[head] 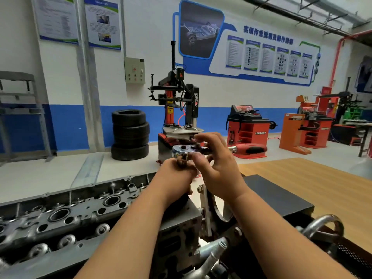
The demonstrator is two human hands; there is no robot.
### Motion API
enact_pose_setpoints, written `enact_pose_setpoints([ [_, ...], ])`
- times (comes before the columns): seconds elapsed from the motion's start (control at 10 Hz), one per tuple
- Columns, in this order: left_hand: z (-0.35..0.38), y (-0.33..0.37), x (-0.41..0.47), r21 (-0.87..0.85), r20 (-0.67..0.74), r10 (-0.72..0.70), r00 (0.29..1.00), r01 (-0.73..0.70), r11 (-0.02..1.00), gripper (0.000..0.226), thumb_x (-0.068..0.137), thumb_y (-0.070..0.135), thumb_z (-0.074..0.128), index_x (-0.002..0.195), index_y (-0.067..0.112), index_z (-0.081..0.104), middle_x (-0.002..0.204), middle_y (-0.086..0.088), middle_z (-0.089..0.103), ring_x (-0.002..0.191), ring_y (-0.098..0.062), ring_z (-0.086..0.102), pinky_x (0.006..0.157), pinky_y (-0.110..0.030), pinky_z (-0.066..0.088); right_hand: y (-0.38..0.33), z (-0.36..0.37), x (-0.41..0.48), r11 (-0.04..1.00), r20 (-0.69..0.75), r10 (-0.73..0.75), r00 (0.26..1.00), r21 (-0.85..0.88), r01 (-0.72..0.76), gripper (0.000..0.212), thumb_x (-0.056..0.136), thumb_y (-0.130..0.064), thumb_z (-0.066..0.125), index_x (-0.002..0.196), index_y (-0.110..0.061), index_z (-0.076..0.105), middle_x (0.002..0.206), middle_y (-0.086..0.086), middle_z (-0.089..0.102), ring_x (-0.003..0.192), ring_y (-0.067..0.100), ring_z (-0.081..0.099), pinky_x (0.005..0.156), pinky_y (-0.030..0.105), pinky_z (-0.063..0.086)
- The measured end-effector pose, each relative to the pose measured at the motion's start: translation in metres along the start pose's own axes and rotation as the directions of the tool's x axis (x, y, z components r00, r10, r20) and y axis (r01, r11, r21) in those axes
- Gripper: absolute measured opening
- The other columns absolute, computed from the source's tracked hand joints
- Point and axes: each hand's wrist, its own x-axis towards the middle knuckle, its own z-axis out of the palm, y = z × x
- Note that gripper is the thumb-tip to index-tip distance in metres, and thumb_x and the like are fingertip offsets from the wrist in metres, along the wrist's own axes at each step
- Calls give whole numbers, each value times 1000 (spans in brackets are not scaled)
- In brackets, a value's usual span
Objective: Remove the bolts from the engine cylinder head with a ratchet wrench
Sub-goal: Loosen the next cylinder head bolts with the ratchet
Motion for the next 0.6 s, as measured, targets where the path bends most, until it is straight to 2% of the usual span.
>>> enact_pose_setpoints([
  [0.1, -1, -1, 2, -64, -4, -30, 1000, 30, 998, 6, 95, 7, 54, 93, 10, 60, 70, 6, 53, 40, 9, 48, 40, -3, 35, 19, 14, 20, 985, 138, 90, 986, 136, -109, 43, 81, -32, 36, 109, -10, 60, 107, -1, 56, 105, 10, 52, 88, 19, 41],
  [0.2, -1, -3, 0, -68, -8, -41, 999, 40, 997, 8, 96, 6, 53, 97, 5, 61, 71, 2, 54, 41, 8, 49, 40, -5, 37, 17, 30, 31, 947, 78, 196, 978, 242, -209, 35, 84, -21, 30, 92, -12, 63, 97, 1, 59, 97, 9, 54, 85, 21, 42],
  [0.3, -4, -4, -3, -5, -15, -60, 998, 59, 998, 22, 96, 6, 52, 110, -8, 62, 85, -11, 60, 56, -5, 52, 41, -6, 40, 2, 31, 24, 980, 27, 190, 981, 52, -191, 49, 90, -35, 25, 85, -5, 63, 91, 2, 56, 97, 15, 49, 84, 28, 38],
  [0.4, -3, 4, -11, -38, -72, -96, 993, 93, 995, 24, 96, 5, 52, 113, -8, 62, 98, -20, 65, 64, -14, 55, 44, -9, 44, -20, 6, -1, 934, 80, 245, 966, -288, -213, 55, 89, -54, 26, 111, -16, 59, 108, -2, 50, 110, 16, 40, 86, 28, 37],
  [0.5, -3, 3, -11, 120, -42, -56, 998, 61, 991, 16, 94, 8, 53, 96, 6, 68, 93, -17, 71, 70, -16, 62, 57, -17, 49, -59, -11, -41, 766, 116, 58, 992, -642, 30, 63, 83, -42, 50, 136, -8, 44, 121, 5, 50, 113, 23, 47, 88, 33, 48],
  [0.6, -7, 5, -9, 206, -23, 0, 1000, 5, 979, 23, 96, 9, 50, 75, 17, 54, 78, 0, 59, 70, -9, 53, 58, -15, 39, -91, -3, -61, 772, 151, 48, 987, -633, 59, 76, 71, -37, 48, 138, -4, 36, 123, 10, 51, 111, 28, 50, 90, 33, 49],
])
